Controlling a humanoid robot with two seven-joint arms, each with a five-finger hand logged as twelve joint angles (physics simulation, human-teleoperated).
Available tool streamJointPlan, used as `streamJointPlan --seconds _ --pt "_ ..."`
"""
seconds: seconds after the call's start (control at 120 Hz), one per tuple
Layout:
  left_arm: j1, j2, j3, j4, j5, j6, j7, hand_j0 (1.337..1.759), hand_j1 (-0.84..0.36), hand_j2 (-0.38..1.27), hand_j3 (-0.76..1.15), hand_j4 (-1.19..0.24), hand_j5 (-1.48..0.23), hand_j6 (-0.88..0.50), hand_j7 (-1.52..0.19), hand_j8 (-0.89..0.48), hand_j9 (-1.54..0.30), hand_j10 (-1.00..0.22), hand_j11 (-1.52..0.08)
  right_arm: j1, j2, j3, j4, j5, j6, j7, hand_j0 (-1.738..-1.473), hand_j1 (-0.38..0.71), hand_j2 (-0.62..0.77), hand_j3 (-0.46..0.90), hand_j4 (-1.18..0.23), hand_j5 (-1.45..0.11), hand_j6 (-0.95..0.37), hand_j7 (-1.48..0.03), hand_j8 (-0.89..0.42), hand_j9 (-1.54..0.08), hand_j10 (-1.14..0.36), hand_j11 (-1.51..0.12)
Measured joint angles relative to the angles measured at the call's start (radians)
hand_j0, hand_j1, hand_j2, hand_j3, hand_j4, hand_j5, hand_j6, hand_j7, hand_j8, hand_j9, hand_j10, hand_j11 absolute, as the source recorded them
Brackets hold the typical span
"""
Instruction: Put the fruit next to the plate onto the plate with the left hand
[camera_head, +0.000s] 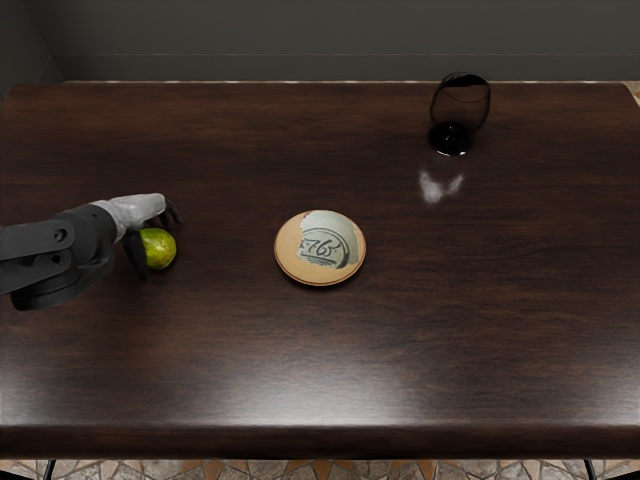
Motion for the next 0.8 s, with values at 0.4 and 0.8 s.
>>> streamJointPlan --seconds 0.4,0.8 --pt "0.000 -0.002 -0.001 0.000 -0.007 0.000 0.000 1.658 -0.15 0.13 0.00 -0.42 -0.55 -0.42 -0.55 -0.42 -0.55 -0.42 -0.55 0.000 0.000 0.000 -0.003 0.000 0.000 0.000 -1.658 -0.32 -0.01 0.00 -0.03 -0.03 -0.03 -0.03 -0.03 -0.03 -0.03 -0.03" --pt "0.000 -0.002 -0.001 0.000 -0.011 -0.003 0.000 1.656 -0.25 0.25 0.00 -0.50 -0.67 -0.39 -0.67 -0.45 -0.66 -0.50 -0.66 0.000 0.000 -0.001 -0.003 0.000 0.000 0.000 -1.658 -0.32 -0.01 0.00 -0.03 -0.03 -0.03 -0.03 -0.03 -0.03 -0.03 -0.03"
